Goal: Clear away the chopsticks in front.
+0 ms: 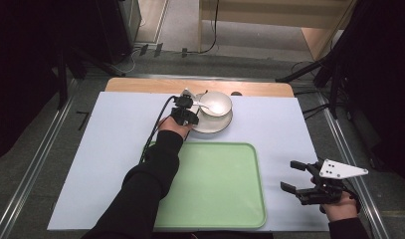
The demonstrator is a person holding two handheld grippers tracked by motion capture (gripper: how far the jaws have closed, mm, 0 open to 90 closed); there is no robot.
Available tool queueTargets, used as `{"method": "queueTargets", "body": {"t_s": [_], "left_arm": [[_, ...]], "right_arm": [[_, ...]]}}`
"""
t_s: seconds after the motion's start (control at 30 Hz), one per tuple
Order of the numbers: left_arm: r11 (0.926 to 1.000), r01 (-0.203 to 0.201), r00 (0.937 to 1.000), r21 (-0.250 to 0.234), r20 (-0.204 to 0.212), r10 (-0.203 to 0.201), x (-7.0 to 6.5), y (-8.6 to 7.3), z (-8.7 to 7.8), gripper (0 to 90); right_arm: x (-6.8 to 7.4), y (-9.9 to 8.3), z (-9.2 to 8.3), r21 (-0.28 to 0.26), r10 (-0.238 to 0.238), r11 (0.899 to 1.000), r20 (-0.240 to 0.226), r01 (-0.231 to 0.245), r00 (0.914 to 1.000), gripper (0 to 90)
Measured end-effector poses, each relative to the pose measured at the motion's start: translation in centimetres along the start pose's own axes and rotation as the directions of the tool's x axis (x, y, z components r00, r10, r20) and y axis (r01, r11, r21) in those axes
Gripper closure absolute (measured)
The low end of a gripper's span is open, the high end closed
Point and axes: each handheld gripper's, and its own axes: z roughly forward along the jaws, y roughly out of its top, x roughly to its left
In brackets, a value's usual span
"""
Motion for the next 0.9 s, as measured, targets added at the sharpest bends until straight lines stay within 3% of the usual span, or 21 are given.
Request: {"method": "queueTargets", "body": {"t_s": [0.17, 0.43, 0.7, 0.9], "left_arm": [[0.9997, 0.025, 0.9996, -0.003, 0.01, -0.025, 0.4, 0.1, -0.4, 86.3], [0.9984, 0.048, 0.9982, -0.03, 0.038, -0.047, 1.6, 0.5, -2.7, 86.4], [0.9985, 0.013, 0.9966, -0.054, 0.081, -0.008, 3.3, -0.1, -6.0, 86.3], [0.9981, 0.008, 0.993, -0.061, 0.118, -0.001, 4.2, -1.4, -8.1, 86.3]], "right_arm": [[0.0, 0.0, 0.0, 0.002, 0.0, 1.0, 0.0, 0.0, 1.0, 16.8], [0.0, 0.0, 0.0, 0.002, -0.002, 1.0, -0.001, 0.002, 1.0, 16.8], [0.1, 0.0, 0.0, -0.004, -0.001, 1.0, -0.003, 0.001, 1.0, 16.8], [0.1, 0.0, 0.0, 0.004, 0.001, 1.0, -0.002, -0.001, 1.0, 16.8]]}}
